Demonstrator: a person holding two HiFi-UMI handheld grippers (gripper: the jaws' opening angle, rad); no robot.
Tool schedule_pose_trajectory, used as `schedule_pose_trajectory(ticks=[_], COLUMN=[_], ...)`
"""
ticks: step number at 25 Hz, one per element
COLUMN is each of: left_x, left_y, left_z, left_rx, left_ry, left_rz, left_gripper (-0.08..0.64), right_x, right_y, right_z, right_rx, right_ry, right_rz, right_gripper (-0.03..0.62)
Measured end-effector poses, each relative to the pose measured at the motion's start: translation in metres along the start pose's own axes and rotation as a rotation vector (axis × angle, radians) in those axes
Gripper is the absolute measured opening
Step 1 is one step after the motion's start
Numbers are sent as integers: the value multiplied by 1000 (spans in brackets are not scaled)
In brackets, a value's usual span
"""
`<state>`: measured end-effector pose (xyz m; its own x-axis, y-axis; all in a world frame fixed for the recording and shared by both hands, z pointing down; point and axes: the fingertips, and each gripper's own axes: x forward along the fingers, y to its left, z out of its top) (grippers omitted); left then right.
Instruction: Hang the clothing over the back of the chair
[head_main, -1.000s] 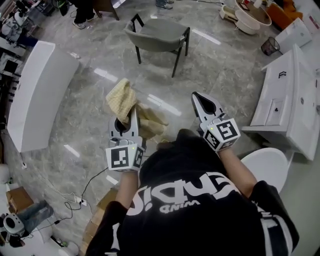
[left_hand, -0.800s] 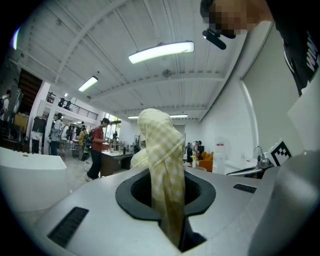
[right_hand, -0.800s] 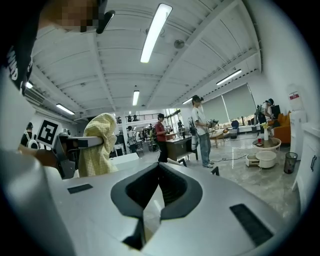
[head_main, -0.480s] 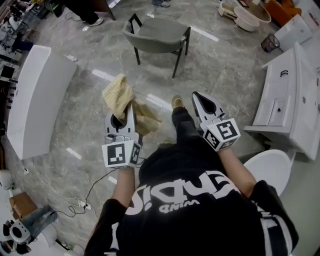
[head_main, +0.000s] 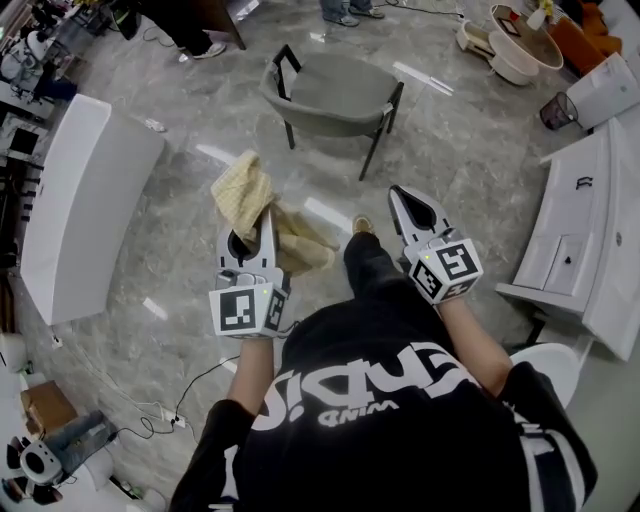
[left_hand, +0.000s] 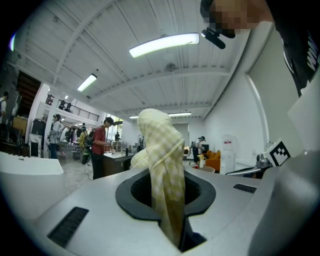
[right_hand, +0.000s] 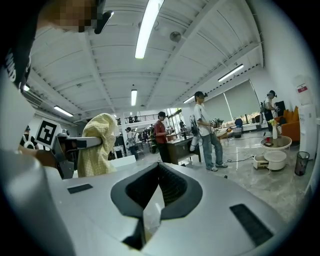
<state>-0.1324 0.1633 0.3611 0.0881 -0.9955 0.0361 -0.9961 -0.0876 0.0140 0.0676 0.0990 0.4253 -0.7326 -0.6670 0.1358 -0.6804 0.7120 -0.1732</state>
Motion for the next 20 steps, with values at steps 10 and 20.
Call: schedule_pose_trajectory(ticks=[10,20], left_x=[95,170], left_y=[30,49], left_z=[18,29], left_rx=[-4,11], left_ry=[17,32], left_rz=[54,141], left_gripper=[67,67], right_x=[88,164], right_y=[-60,-104], right_z=[44,68], right_rx=[-10,-24], right_ry=[14,53], right_rz=[56,177], right_gripper=[14,14])
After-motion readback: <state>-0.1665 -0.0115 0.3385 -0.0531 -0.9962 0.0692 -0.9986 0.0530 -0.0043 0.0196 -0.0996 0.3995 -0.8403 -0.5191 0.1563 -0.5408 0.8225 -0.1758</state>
